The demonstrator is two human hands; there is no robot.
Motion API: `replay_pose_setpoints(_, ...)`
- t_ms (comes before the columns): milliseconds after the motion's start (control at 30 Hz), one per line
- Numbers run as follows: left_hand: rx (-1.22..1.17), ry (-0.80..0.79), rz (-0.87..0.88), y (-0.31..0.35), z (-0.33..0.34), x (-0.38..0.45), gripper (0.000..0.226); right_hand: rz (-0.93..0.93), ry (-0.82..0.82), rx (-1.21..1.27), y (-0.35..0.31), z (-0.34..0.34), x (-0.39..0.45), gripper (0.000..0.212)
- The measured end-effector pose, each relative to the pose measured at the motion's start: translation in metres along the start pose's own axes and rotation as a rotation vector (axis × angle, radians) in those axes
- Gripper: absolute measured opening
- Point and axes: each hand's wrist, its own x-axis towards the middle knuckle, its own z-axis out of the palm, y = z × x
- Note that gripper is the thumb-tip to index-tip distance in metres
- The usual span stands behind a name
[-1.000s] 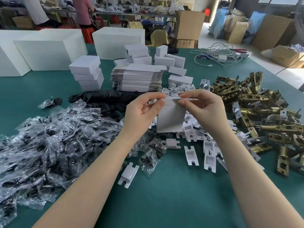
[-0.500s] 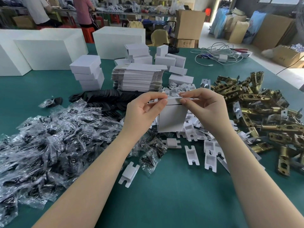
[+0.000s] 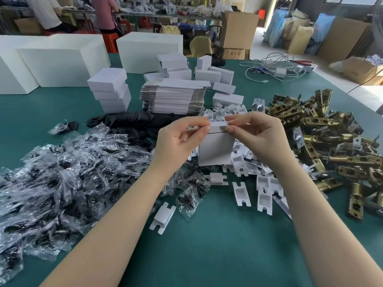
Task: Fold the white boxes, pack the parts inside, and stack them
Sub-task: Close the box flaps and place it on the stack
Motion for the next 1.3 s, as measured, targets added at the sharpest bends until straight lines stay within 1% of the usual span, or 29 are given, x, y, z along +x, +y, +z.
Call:
replay_pose_setpoints(133,0.036,-0.027,0.058,-0.004,0.0,-0.001,0.019,0.021,-0.019,0.047,-0.001,-0.001,0.0,0.01)
replay_pose_setpoints(233,0.046,-0.025,0.086,-0.005,0.0,0.0,0.019,0.022,-0.035,0.036,-0.001,-0.003,0.001,0.009)
replay_pose_setpoints(433,0.067,-0.011,0.08,-0.003,0.002,0.001,0.016,0.032,-0.035,0.04,-0.001,-0.007,0.0,0.011)
replay_pose_setpoints(567,0.078,0.017,0.096,-0.003,0.007,-0.001,0.028,-0.027,-0.03,-0.096,-0.001,-0.002,0.001,0.016)
replay_pose_setpoints(667,0.092,0.021,0.113,-0.003,0.009,-0.001,0.032,-0.064,-0.019,-0.151,-0.001,0.003,0.002,0.02)
replay_pose_setpoints(867,0.089,0.051,0.1,0.003,0.011,0.001,0.02,-0.11,-0.016,-0.149,-0.003,0.001,0.003,0.02)
replay_pose_setpoints(933,0.122,0.041,0.133,0.003,0.011,0.001,0.019,-0.11,-0.025,-0.173,-0.002,0.0,0.002,0.018)
replay_pose_setpoints(1033,0.148,0.004,0.209,-0.003,0.006,-0.002,0.022,-0.094,-0.039,-0.167,-0.001,-0.001,0.002,0.018)
replay_pose_setpoints(1133,0.162,-0.036,0.219,-0.008,0.002,-0.004,0.027,-0.101,-0.079,-0.168,0.002,-0.001,0.001,0.019)
replay_pose_setpoints(1233,0.176,-0.008,0.238,-0.008,0.001,-0.002,0.022,-0.053,-0.083,-0.138,0.008,0.002,0.001,0.02)
replay_pose_setpoints(1300,0.181,-0.007,0.195,-0.005,0.002,-0.001,0.014,-0.012,-0.08,-0.081,0.011,0.006,0.001,0.022)
